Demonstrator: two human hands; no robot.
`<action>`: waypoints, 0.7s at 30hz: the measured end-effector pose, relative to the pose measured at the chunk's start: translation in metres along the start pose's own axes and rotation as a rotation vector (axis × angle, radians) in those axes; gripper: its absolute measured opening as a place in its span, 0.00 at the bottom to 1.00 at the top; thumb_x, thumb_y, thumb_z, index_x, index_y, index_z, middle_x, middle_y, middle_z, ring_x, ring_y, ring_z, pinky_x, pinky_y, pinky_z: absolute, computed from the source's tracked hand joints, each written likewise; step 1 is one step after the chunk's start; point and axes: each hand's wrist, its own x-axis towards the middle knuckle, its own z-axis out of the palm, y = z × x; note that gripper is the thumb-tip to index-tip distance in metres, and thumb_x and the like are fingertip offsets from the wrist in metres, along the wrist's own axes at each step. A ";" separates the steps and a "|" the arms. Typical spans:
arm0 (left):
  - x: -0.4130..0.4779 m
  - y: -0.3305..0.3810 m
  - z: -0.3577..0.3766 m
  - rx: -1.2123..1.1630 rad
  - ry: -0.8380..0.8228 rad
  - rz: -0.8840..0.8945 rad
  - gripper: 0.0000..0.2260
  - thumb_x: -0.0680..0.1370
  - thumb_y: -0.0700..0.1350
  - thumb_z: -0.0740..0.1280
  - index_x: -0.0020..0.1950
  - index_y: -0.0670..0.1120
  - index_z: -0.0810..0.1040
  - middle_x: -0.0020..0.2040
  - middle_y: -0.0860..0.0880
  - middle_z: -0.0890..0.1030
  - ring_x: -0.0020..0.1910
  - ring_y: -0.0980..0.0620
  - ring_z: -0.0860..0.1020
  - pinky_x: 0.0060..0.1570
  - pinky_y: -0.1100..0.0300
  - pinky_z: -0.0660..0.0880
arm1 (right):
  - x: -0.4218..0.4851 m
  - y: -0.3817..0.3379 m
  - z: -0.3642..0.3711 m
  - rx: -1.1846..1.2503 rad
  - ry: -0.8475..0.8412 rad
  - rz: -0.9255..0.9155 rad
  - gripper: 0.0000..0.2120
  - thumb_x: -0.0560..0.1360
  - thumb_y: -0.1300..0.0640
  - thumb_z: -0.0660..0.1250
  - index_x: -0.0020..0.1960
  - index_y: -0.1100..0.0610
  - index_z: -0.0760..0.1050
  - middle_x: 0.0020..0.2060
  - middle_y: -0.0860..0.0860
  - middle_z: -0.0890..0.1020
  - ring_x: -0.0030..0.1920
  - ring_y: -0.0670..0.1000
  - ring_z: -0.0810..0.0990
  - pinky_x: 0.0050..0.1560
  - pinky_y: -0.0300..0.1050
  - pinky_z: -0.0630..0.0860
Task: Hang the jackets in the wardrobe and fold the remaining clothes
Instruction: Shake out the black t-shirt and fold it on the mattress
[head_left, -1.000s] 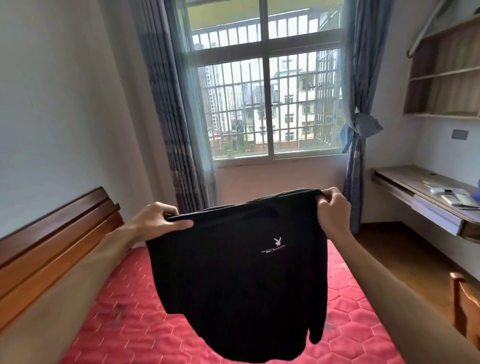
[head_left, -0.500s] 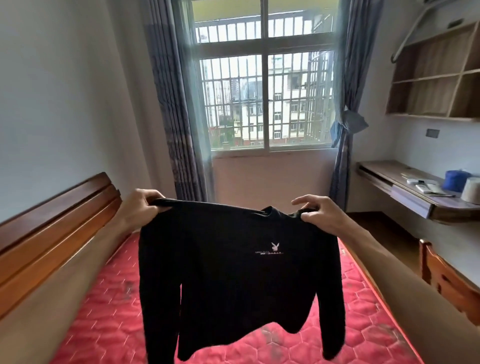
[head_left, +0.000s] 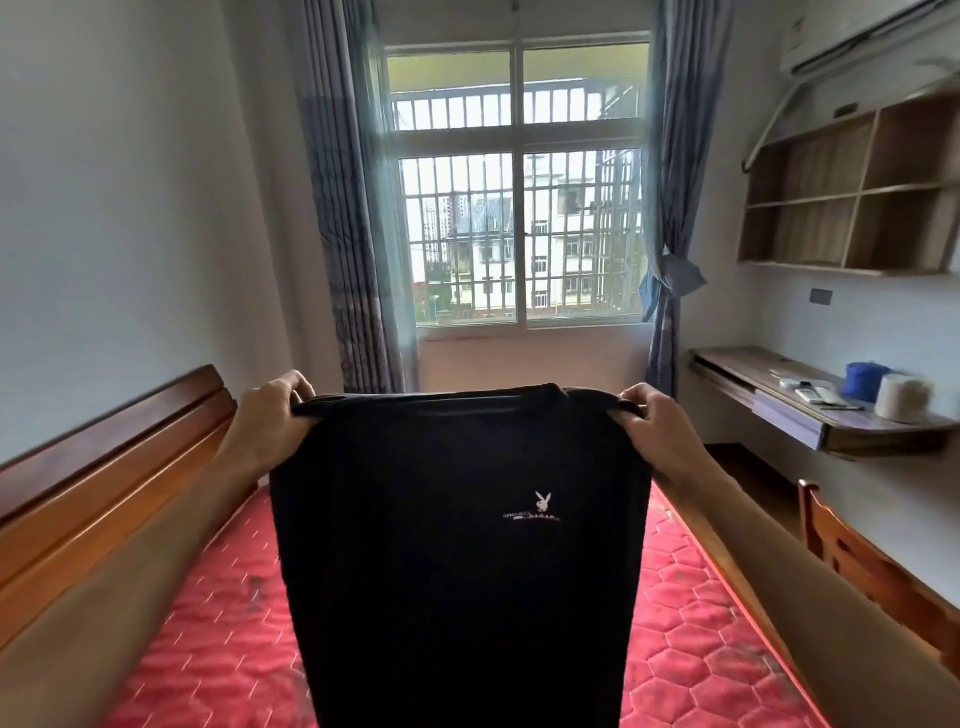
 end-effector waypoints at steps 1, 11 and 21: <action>-0.005 0.002 -0.002 0.007 -0.023 0.009 0.09 0.73 0.44 0.75 0.40 0.47 0.75 0.32 0.49 0.79 0.33 0.53 0.77 0.34 0.60 0.68 | -0.005 -0.002 -0.005 0.018 -0.007 0.014 0.05 0.78 0.57 0.68 0.52 0.57 0.76 0.45 0.52 0.82 0.47 0.51 0.81 0.48 0.44 0.77; -0.043 -0.044 0.005 -0.123 -0.785 -0.079 0.19 0.58 0.55 0.84 0.33 0.48 0.78 0.31 0.52 0.77 0.33 0.57 0.74 0.35 0.62 0.68 | -0.050 0.027 -0.064 0.025 -0.541 0.419 0.16 0.66 0.63 0.75 0.53 0.52 0.85 0.48 0.53 0.86 0.51 0.54 0.84 0.57 0.47 0.79; -0.071 -0.101 0.041 -0.155 -1.368 -0.515 0.16 0.73 0.44 0.77 0.60 0.42 0.83 0.59 0.38 0.83 0.60 0.37 0.80 0.65 0.42 0.75 | -0.043 0.087 0.009 0.067 -0.879 0.756 0.15 0.70 0.66 0.73 0.56 0.61 0.83 0.53 0.62 0.84 0.51 0.60 0.85 0.55 0.52 0.82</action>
